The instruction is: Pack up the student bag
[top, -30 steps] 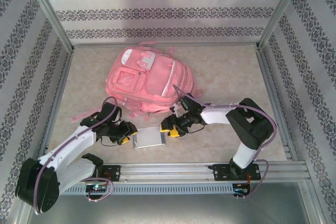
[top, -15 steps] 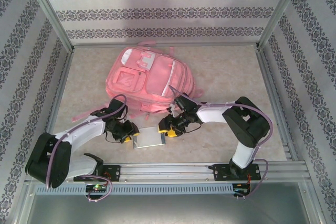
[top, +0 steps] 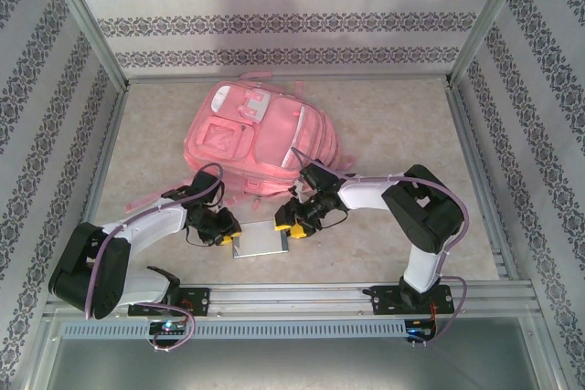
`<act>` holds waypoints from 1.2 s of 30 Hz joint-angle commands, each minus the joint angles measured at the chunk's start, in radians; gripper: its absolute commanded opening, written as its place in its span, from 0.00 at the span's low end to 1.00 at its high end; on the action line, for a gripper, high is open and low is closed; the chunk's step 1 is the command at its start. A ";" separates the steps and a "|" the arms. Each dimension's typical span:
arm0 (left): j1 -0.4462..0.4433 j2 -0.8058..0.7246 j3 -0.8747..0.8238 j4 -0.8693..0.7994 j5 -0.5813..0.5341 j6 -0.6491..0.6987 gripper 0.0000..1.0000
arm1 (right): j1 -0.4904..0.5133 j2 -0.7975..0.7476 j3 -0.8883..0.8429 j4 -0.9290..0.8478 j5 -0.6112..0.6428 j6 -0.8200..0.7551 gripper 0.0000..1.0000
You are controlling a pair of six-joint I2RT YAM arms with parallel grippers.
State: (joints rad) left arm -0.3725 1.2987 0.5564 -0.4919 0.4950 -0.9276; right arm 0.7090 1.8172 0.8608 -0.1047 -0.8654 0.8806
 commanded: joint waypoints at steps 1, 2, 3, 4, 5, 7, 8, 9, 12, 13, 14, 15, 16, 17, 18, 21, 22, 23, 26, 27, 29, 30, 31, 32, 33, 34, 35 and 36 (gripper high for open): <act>-0.033 -0.008 0.068 0.052 0.117 0.025 0.23 | 0.049 0.108 -0.006 0.084 0.028 -0.032 0.52; -0.034 -0.013 0.074 0.034 0.117 0.037 0.23 | 0.049 0.112 -0.005 0.084 0.027 -0.033 0.51; -0.036 -0.015 0.079 0.023 0.118 0.049 0.23 | 0.050 0.114 -0.005 0.086 0.027 -0.033 0.52; -0.036 -0.015 0.080 0.017 0.120 0.055 0.23 | 0.049 0.115 -0.005 0.088 0.026 -0.034 0.51; -0.037 -0.013 0.079 0.014 0.124 0.058 0.23 | 0.049 0.116 -0.006 0.087 0.028 -0.034 0.51; -0.044 -0.011 0.076 0.018 0.133 0.059 0.22 | 0.049 0.119 -0.005 0.087 0.028 -0.035 0.51; -0.051 -0.010 0.079 0.015 0.134 0.062 0.22 | 0.050 0.119 -0.005 0.088 0.028 -0.035 0.51; -0.058 -0.007 0.084 0.013 0.132 0.065 0.21 | 0.049 0.119 -0.005 0.089 0.029 -0.035 0.51; -0.079 0.007 0.088 0.028 0.132 0.070 0.22 | 0.049 0.123 -0.005 0.094 0.028 -0.034 0.51; -0.084 0.015 0.086 0.044 0.139 0.068 0.22 | 0.049 0.125 -0.005 0.094 0.029 -0.033 0.51; -0.086 0.022 0.084 0.064 0.146 0.064 0.24 | 0.049 0.125 -0.005 0.094 0.031 -0.033 0.51; -0.088 0.027 0.079 0.086 0.154 0.057 0.24 | 0.049 0.125 -0.005 0.095 0.032 -0.034 0.51; -0.088 0.026 0.074 0.107 0.160 0.050 0.24 | 0.050 0.125 -0.006 0.096 0.033 -0.031 0.51; -0.088 0.020 0.067 0.128 0.164 0.038 0.24 | 0.049 0.125 -0.008 0.096 0.035 -0.031 0.51; -0.088 0.013 0.062 0.148 0.167 0.029 0.23 | 0.049 0.126 -0.009 0.096 0.037 -0.030 0.51; -0.088 -0.019 0.052 0.190 0.176 0.017 0.20 | 0.049 0.128 -0.014 0.095 0.037 -0.033 0.51; -0.088 -0.029 0.051 0.197 0.179 0.016 0.19 | 0.049 0.129 -0.015 0.096 0.037 -0.033 0.51; -0.088 -0.040 0.048 0.205 0.184 0.016 0.17 | 0.050 0.129 -0.016 0.096 0.038 -0.033 0.51; -0.088 -0.078 0.042 0.216 0.188 0.016 0.14 | 0.049 0.133 -0.019 0.096 0.039 -0.035 0.51; -0.088 -0.093 0.039 0.220 0.188 0.016 0.14 | 0.049 0.133 -0.020 0.094 0.040 -0.036 0.51; -0.088 -0.124 0.030 0.226 0.188 0.017 0.14 | 0.049 0.137 -0.019 0.091 0.039 -0.038 0.51; -0.088 -0.137 0.023 0.231 0.185 0.017 0.14 | 0.049 0.139 -0.017 0.092 0.036 -0.038 0.51; -0.088 -0.148 0.016 0.236 0.182 0.015 0.15 | 0.049 0.142 -0.016 0.092 0.036 -0.039 0.51; -0.088 -0.153 0.008 0.239 0.178 0.013 0.17 | 0.049 0.144 -0.014 0.091 0.034 -0.039 0.51; -0.088 -0.152 -0.001 0.242 0.173 0.013 0.19 | 0.049 0.146 -0.012 0.091 0.034 -0.038 0.51; -0.088 -0.145 -0.010 0.249 0.173 0.011 0.19 | 0.049 0.148 -0.010 0.091 0.034 -0.038 0.51; -0.088 -0.132 -0.019 0.260 0.179 0.010 0.20 | 0.050 0.149 -0.006 0.091 0.033 -0.037 0.51; -0.088 -0.114 -0.025 0.268 0.181 0.010 0.21 | 0.049 0.151 -0.002 0.091 0.032 -0.036 0.51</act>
State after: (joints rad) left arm -0.4301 1.1484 0.5709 -0.3553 0.5816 -0.9012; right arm 0.7025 1.8404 0.8772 -0.1246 -0.8848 0.8806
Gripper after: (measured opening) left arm 0.209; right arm 0.511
